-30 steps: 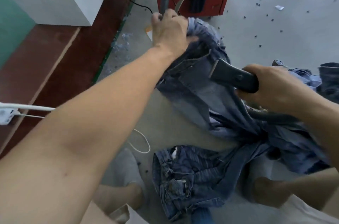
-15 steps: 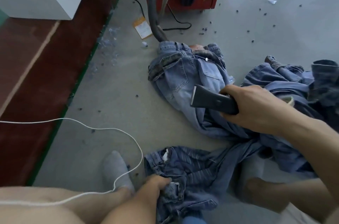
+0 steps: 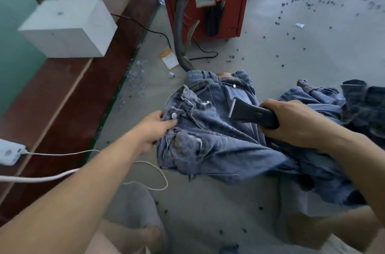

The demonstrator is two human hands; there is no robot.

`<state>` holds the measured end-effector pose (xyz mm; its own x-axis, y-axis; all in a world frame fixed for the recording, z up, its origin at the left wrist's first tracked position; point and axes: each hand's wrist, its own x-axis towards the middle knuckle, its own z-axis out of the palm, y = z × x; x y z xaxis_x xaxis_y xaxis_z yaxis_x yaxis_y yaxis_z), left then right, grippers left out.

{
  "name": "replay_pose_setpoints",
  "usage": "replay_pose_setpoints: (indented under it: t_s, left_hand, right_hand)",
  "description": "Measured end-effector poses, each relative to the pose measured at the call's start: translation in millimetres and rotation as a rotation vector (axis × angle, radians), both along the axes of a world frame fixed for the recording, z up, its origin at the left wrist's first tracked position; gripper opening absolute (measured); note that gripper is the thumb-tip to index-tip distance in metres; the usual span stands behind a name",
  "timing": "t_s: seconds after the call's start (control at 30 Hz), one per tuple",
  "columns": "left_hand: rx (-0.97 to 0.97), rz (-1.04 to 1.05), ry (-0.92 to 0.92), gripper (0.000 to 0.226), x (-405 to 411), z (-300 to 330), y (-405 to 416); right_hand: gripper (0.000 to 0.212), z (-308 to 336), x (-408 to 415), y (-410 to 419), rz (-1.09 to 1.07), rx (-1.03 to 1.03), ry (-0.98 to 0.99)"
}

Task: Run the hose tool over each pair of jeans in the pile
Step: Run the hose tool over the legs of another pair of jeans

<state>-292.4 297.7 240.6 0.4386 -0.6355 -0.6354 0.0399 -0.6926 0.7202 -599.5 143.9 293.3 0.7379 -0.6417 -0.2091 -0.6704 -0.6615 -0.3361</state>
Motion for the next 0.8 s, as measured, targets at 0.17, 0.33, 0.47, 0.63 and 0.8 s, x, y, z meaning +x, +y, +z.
replay_pose_setpoints:
  t_s: [0.17, 0.33, 0.47, 0.63, 0.8]
  left_hand:
    - [0.054, 0.175, 0.179, 0.024, -25.2, 7.7, 17.0]
    - [-0.039, 0.166, 0.259, 0.02, -18.5, -2.7, 20.3]
    - [-0.118, 0.0, 0.15, 0.02, -11.1, -10.7, 25.7]
    - [-0.17, -0.008, 0.182, 0.024, -4.5, -16.1, 27.2]
    - [-0.12, 0.03, 0.267, 0.024, -1.0, -18.1, 30.6]
  right_hand:
    - [0.027, 2.1, -14.6, 7.2, 0.036, 0.016, -0.036]
    - [0.028, -4.1, -24.9, -0.1, 0.031, -0.018, 0.029]
    - [0.029, -13.9, -28.7, -10.5, 0.001, -0.088, 0.139]
    - [0.025, -34.5, -8.0, 6.0, 0.09, -0.173, 0.251]
    - [0.029, -30.4, 1.8, 6.9, 0.148, -0.201, 0.28]
